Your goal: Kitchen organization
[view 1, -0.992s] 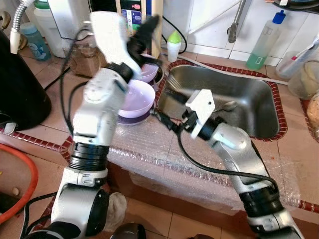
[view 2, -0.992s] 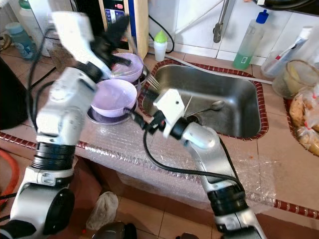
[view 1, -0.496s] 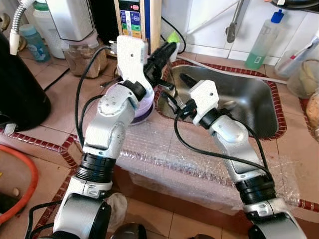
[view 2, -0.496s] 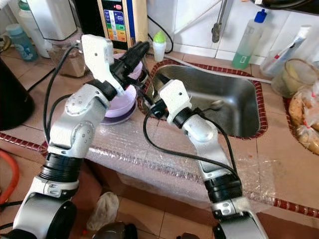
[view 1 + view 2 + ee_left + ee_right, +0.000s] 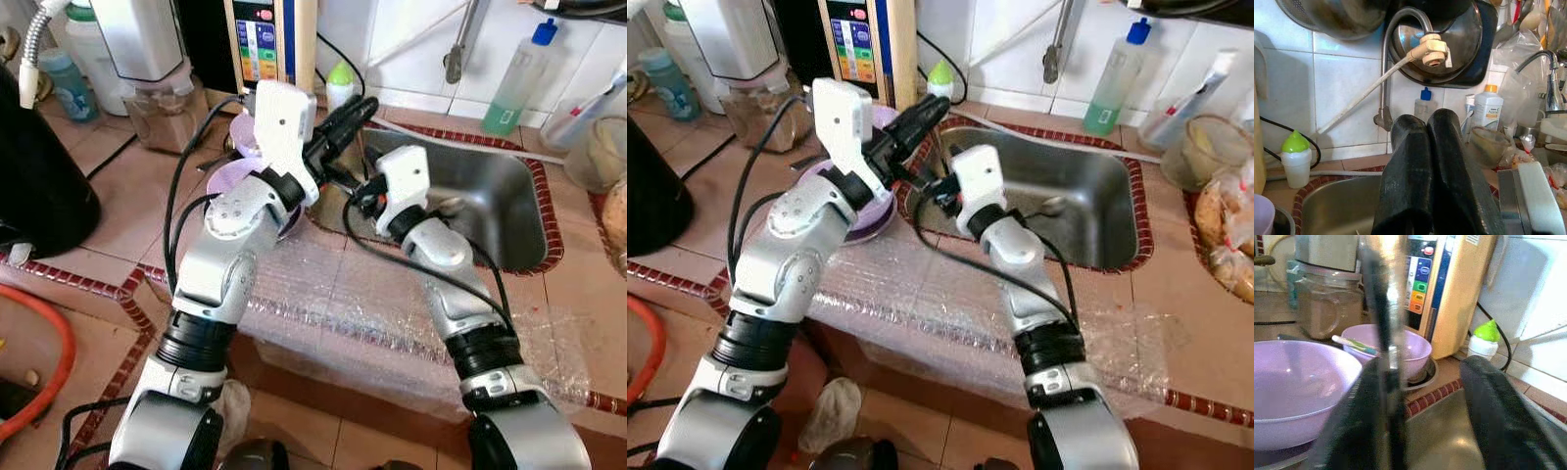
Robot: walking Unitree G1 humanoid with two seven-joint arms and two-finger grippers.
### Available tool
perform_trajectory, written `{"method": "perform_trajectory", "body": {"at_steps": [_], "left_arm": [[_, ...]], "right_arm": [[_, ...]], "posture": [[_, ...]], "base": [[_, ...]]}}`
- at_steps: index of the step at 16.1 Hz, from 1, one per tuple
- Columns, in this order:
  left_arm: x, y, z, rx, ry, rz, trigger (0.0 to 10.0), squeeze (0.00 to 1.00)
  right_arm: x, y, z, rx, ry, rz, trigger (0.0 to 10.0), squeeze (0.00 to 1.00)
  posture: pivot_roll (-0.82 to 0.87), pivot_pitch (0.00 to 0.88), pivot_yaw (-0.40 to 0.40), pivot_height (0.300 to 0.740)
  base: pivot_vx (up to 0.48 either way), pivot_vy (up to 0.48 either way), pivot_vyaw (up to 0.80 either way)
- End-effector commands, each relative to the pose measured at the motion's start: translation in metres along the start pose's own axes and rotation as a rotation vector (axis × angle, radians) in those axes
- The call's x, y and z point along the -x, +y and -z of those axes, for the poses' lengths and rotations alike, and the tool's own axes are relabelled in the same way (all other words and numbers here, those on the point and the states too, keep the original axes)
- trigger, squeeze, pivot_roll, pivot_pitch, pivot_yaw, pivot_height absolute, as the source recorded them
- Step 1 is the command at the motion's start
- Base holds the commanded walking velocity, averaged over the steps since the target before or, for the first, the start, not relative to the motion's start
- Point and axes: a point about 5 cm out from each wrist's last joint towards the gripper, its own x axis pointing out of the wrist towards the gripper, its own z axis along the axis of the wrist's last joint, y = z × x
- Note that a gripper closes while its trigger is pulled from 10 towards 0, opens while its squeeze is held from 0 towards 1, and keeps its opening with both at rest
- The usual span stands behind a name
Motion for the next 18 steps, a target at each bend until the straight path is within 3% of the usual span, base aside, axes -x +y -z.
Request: {"method": "perform_trajectory", "body": {"at_steps": [1, 8, 14, 15, 16, 17, 18], "left_arm": [[0.001, -0.001, -0.002, -0.010, -0.001, 0.009, 0.0, 0.00], [0.001, -0.001, -0.002, -0.011, 0.002, 0.007, 0.0, 0.00], [0.003, 0.000, 0.001, -0.024, 0.023, 0.012, 0.0, 0.00], [0.003, -0.001, 0.002, -0.027, 0.028, 0.014, 0.6, 0.00], [0.004, -0.001, 0.006, -0.045, 0.053, 0.019, 4.1, 0.00], [0.005, -0.001, 0.010, -0.051, 0.076, 0.020, 9.3, 0.00], [0.006, -0.001, 0.014, -0.043, 0.095, 0.025, 10.0, 0.00]], "right_arm": [[-0.003, -0.003, -0.003, -0.021, -0.011, 0.011, 0.0, 0.00], [0.000, -0.016, 0.009, -0.117, 0.040, 0.083, 0.0, 0.00], [-0.002, -0.018, 0.009, -0.136, 0.042, 0.097, 0.0, 0.00], [-0.001, -0.019, 0.009, -0.136, 0.043, 0.097, 0.0, 0.00], [-0.001, -0.019, 0.010, -0.137, 0.045, 0.098, 0.0, 0.00], [-0.001, -0.019, 0.011, -0.134, 0.050, 0.099, 0.0, 0.00], [0.000, -0.019, 0.013, -0.130, 0.055, 0.101, 0.0, 0.00]], "posture": [[0.00, 0.011, 0.066, 0.740], [0.00, 0.005, 0.067, 0.740], [0.00, 0.006, 0.067, 0.740], [0.00, 0.006, 0.067, 0.740], [0.00, 0.005, 0.068, 0.740], [0.00, 0.006, 0.068, 0.740], [0.00, 0.007, 0.069, 0.740]], "base": [[0.000, 0.000, 0.00], [0.000, 0.000, 0.00], [0.000, 0.000, 0.00], [0.000, 0.000, 0.00], [0.000, 0.000, 0.00], [0.000, 0.000, 0.00], [0.000, 0.000, 0.00]]}}
